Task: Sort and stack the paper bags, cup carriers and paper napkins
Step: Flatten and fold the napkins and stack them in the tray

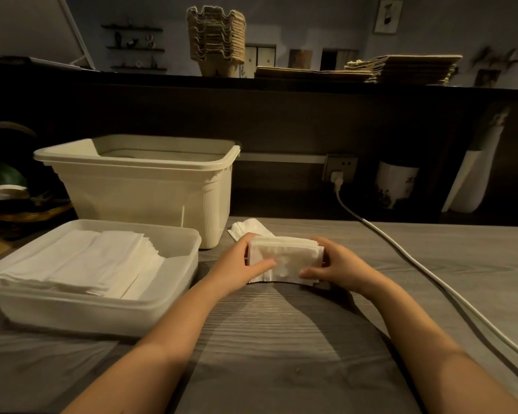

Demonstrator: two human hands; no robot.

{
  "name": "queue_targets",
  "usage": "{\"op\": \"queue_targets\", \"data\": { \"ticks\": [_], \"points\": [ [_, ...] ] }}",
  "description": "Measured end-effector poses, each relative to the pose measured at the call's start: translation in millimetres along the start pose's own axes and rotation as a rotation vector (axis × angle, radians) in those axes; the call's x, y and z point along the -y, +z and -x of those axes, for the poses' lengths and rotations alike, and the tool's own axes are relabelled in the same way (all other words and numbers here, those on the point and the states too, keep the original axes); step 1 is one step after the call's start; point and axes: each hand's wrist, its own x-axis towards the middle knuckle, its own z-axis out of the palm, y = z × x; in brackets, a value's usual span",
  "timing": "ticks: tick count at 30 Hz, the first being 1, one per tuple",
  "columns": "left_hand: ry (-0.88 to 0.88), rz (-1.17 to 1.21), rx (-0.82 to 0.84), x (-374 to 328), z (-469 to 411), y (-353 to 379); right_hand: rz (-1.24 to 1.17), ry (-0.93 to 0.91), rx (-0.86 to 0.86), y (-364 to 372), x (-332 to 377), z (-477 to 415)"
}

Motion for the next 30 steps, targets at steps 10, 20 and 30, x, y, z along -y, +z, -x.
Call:
{"op": "queue_targets", "data": {
  "ticks": [10,20,30],
  "points": [
    [0.017,0.093,0.047,-4,5,8,-0.287,0.030,0.028,13,8,5],
    [0.019,0.164,-0.007,-1,2,3,0.032,0.052,0.117,-8,3,5],
    [0.039,0.105,0.014,-5,6,3,0.151,0.061,0.124,-20,7,8]
  ]
}}
